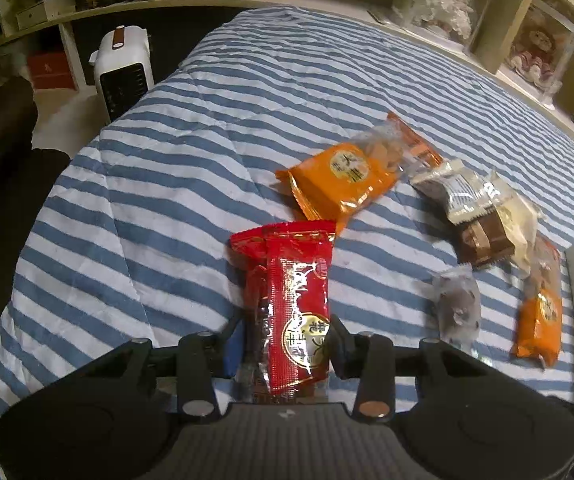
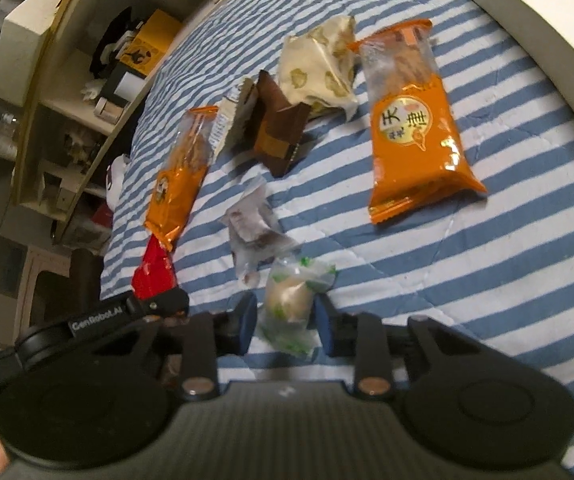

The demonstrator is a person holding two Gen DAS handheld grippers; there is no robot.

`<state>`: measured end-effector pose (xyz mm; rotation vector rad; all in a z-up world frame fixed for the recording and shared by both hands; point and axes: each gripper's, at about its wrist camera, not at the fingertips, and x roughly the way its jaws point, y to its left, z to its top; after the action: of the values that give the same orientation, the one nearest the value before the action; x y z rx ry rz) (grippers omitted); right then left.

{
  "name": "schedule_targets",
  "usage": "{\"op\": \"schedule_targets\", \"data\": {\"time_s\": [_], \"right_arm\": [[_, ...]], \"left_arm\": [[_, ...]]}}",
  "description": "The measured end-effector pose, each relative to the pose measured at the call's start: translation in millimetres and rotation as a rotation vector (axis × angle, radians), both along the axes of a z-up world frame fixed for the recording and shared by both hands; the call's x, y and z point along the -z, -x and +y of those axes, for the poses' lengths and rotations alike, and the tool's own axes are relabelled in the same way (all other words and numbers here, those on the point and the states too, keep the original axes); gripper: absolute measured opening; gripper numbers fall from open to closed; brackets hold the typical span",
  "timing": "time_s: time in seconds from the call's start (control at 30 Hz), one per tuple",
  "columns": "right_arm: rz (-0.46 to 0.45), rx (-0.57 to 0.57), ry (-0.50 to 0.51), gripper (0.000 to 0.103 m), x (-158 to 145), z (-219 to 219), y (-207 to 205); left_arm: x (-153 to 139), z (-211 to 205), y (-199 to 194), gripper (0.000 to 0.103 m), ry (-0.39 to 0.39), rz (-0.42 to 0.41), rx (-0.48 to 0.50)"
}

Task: Organize snacks
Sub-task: 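Grasp the red wrapper bar with the left tool while the right tool grasps the green-dotted candy, then carry the red bar with the left tool while the right tool carries the candy into the box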

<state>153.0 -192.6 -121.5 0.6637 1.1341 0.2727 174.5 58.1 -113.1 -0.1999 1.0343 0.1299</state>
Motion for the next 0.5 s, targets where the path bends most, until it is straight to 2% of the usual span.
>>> {"op": "schedule_targets", "data": {"time_s": [0.23,0.5], "right_arm": [[-0.045,-0.052,0.058,0.035,-10,-2,3],[-0.177,-0.14,0.158,0.035,-41,2,14]], "left_arm": [[-8,-4,15,0.043,0.025,-0.009,0.006],[-29,-10,36,0.042,0.044,-0.067,0.014]]}}
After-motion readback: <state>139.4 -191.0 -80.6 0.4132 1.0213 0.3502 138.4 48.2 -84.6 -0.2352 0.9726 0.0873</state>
